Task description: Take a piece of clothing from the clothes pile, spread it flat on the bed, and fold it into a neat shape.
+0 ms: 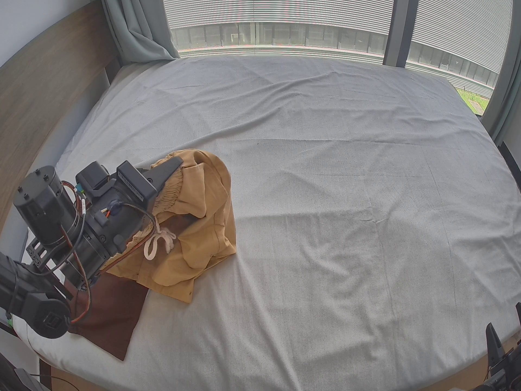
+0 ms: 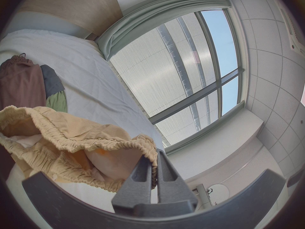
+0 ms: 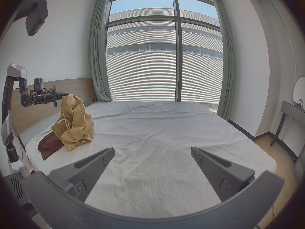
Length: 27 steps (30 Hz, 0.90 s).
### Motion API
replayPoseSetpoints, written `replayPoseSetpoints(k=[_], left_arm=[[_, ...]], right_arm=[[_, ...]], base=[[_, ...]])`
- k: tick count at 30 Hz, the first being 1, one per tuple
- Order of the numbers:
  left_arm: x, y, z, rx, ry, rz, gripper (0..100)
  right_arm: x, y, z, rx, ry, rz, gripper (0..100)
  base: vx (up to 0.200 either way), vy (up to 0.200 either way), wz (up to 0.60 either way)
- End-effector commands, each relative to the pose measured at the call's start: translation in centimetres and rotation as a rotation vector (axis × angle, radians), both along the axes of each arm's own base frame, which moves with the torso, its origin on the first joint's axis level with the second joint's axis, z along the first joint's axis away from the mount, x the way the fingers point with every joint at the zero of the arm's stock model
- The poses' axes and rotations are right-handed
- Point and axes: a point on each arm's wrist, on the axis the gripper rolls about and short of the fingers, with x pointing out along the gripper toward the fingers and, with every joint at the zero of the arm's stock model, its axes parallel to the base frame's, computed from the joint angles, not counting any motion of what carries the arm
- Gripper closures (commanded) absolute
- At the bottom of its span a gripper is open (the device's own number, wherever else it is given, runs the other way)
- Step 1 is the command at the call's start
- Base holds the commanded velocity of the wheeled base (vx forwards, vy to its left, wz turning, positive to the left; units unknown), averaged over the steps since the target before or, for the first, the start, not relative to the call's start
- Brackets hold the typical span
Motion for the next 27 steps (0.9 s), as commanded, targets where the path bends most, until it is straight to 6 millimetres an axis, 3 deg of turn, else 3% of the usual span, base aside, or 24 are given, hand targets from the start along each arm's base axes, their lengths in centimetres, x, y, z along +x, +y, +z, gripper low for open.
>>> replayPoseSetpoints(k=[1, 27], left_arm=[[-0.4, -0.7, 0.2, -0.011, -0.014, -0.020, 100], [-2.2, -5.4, 2.1, -0.105, -0.042, -0.048, 100]], right_arm=[[0.0, 0.0, -0.5, -0.001, 0.001, 0.002, 0], [0.0, 0.0, -0.5, -0.001, 0.001, 0.002, 0]], base=[[0.000, 0.000, 0.00], [0.000, 0.000, 0.00]])
